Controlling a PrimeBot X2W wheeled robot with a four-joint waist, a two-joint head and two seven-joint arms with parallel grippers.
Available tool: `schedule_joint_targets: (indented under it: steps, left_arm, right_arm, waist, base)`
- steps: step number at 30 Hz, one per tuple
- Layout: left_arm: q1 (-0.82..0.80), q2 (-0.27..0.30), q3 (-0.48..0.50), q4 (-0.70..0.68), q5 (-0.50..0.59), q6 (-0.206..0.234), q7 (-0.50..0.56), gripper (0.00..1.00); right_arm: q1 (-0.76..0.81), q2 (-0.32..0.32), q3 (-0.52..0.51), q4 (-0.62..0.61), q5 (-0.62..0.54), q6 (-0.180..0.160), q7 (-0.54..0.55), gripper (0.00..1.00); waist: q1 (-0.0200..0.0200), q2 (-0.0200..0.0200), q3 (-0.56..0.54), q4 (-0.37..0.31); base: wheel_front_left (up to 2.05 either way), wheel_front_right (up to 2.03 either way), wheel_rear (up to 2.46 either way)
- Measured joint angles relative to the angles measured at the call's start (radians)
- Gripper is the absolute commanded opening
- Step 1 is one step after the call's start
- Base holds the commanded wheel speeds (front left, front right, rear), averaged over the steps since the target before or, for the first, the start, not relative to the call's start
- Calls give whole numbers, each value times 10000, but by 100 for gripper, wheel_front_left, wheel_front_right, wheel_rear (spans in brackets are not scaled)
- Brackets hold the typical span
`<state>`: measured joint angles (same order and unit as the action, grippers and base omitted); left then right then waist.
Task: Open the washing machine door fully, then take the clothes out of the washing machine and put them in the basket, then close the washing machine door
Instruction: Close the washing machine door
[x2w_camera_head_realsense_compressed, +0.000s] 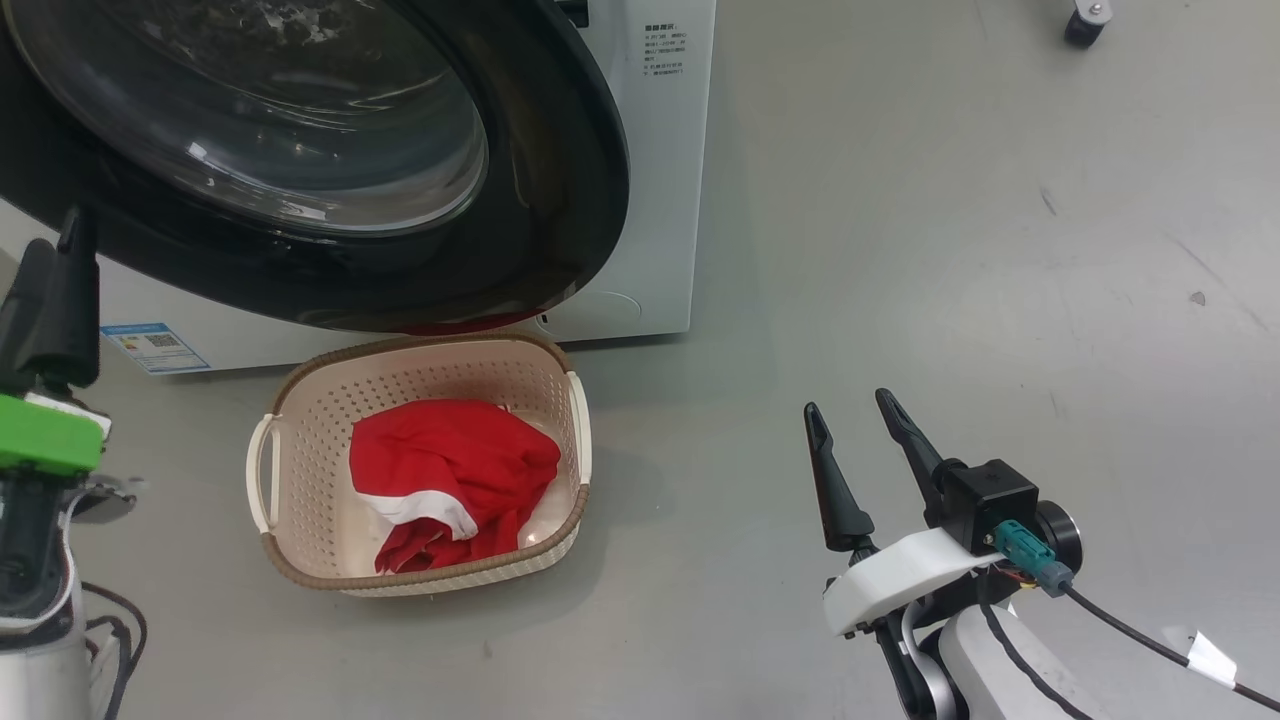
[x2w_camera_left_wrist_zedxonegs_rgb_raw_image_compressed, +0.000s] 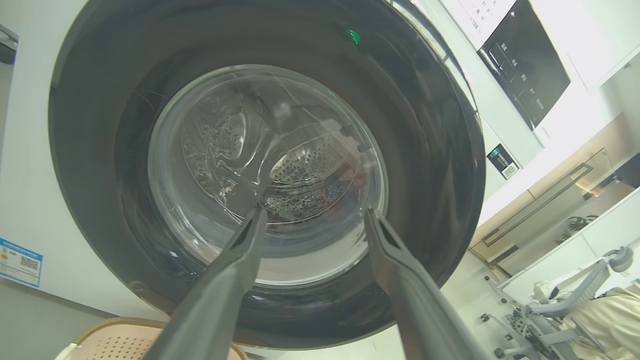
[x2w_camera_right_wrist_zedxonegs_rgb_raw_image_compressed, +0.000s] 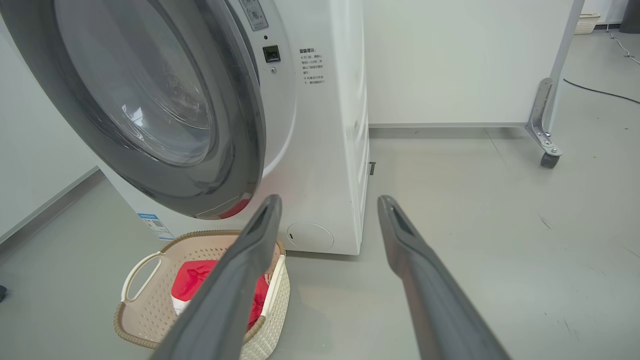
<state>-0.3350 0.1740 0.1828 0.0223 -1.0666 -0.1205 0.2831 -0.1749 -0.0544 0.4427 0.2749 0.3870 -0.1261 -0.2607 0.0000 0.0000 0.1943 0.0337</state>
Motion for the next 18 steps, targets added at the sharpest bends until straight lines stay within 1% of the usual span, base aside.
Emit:
schedule_joint_targets:
  steps: [4, 7, 8, 9, 15, 18]
  left_arm:
    - [638, 548, -756, -81, 909, -2, -1035, 100]
    - [1163, 849, -1292, 8, 1582, -2, -1879, 100]
    - [1163, 849, -1292, 8, 1582, -2, -1879, 100]
    - [1503, 986, -1593, 180, 1969, -4, -2449, 100]
    - [2366, 1275, -2207, 976, 2899, -6, -4044, 100]
    - [2721, 1342, -2416, 1356, 3041, -6, -4665, 100]
  right_arm:
    - [3, 2, 4, 35, 0, 0, 0, 100]
    - [9, 0, -13, 59, 0, 0, 0, 100]
    - [9, 0, -13, 59, 0, 0, 0, 100]
    - [18, -2, -50, 73, 0, 0, 0, 100]
    - [182, 0, -100, 111, 4, 0, 0, 100]
    - [219, 2, -107, 121, 17, 0, 0, 100]
  waist:
    - [0, 0, -128, 18]
    - [0, 0, -226, 26]
    - [0, 0, -226, 26]
    - [0, 0, -291, 37]
    - [0, 0, -499, 78]
    - [0, 0, -591, 94]
  base:
    - [0, 0, 0]
    - [0, 0, 0]
    - [0, 0, 0]
    - [0, 0, 0]
    - [0, 0, 0]
    - [0, 0, 0]
